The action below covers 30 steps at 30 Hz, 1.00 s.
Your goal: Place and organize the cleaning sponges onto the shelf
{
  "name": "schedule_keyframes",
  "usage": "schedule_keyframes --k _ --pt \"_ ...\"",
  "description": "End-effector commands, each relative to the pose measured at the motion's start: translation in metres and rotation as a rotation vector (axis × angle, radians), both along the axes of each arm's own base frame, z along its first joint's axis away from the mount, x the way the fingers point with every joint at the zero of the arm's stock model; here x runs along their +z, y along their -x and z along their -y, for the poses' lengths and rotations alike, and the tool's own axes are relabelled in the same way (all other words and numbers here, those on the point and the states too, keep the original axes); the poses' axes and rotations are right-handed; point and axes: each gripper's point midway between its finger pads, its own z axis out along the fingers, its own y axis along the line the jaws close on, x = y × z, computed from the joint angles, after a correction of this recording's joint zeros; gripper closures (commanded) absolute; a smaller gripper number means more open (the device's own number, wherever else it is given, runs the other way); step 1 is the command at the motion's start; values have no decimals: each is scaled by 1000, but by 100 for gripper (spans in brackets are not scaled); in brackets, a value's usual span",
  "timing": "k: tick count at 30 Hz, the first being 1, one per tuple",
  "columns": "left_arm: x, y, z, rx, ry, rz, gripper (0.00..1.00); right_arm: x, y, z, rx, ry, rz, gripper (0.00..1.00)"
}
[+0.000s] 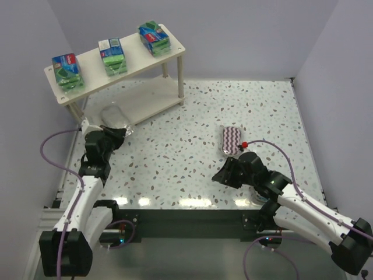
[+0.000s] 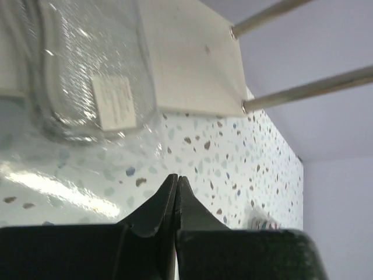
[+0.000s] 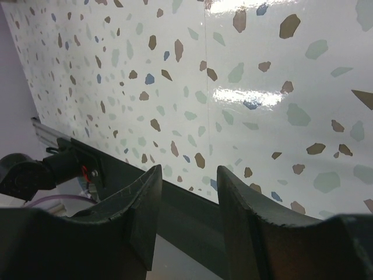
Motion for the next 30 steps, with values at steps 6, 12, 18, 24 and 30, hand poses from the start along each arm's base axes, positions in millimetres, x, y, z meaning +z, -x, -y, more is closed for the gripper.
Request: schedule_keyframes --k 6,12,18,24,30 --pt "-19 5 55 -173 -131 -115 100 7 -3 -5 21 -21 30 55" --pt "-57 -11 50 -146 -339 -268 100 8 -3 -6 23 -20 29 55" --pt "-70 -36 49 -130 -492 -329 100 8 -4 -4 17 -8 29 55" --pt "-77 -60 38 -106 -563 -372 100 9 -4 -1 14 8 34 54" --pt "-84 -68 9 -54 -560 -409 100 9 -3 1 10 13 38 54"
